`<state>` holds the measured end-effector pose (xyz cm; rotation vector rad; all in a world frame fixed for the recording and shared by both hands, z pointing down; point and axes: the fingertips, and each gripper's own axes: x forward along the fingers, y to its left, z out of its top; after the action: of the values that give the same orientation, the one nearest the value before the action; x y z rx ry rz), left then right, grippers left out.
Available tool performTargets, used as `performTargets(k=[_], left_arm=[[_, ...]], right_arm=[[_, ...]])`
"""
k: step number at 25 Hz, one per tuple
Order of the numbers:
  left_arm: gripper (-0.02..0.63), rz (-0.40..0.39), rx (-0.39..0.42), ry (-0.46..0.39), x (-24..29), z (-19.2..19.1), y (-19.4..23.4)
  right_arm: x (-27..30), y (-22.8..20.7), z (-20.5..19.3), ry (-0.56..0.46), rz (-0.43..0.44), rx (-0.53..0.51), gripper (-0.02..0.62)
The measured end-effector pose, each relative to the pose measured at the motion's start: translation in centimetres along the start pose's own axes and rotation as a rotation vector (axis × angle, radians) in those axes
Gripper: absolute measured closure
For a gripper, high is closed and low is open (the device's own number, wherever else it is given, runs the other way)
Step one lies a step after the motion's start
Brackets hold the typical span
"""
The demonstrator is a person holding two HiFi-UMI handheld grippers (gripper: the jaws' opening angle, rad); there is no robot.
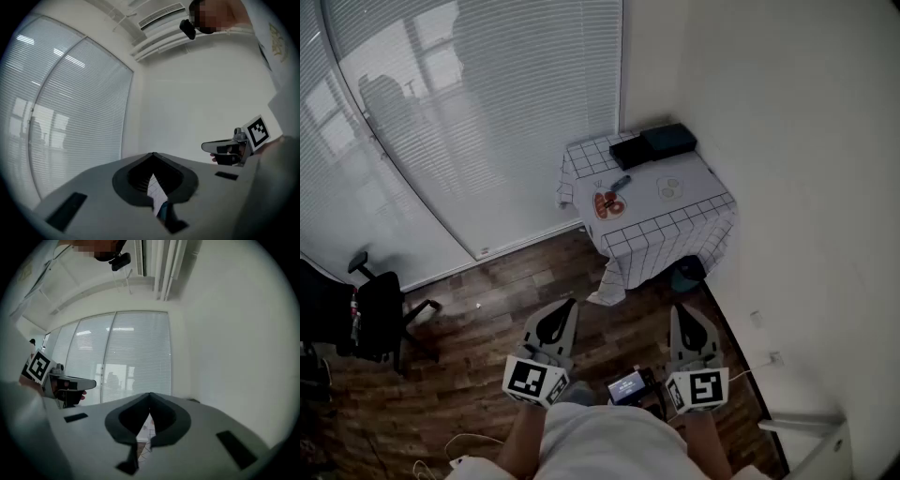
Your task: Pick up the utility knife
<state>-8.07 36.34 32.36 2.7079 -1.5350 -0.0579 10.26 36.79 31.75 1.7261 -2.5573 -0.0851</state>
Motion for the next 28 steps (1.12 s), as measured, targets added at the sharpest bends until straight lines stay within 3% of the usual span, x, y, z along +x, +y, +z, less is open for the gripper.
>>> performTargets(k=[7,11,18,22,28], left_arm=[[0.598,0.023,0.032,0.04,-3.4,-0.4,-2.0],[0.599,0.035,0.017,0.049,-4.2,-1.4,-2.4],[0.599,0.017,-0.023,0.006,-3.5,-0.6,-3.2],[0.6,0.004,0.005,0.036,-2.7,-1.0,-3.2],[0.599,-0.002,-0.035,0.054,-0.4,-2.5,-1.6]], right_arm=[[-1.9,3.4,0.3,0.016,0.052,-0.024,0.589],[-2.6,3.4,-0.9,0.058,0.04,-0.001,0.589],[-4.0,2.1,-1.4,0.067,0.011,0.002,0.589],[-3.6,1.8,-1.8,0.082,0.013,0.005,0.589],[-0.9,1.3,-2.5,0.098,0.016,-0.014,0.589]])
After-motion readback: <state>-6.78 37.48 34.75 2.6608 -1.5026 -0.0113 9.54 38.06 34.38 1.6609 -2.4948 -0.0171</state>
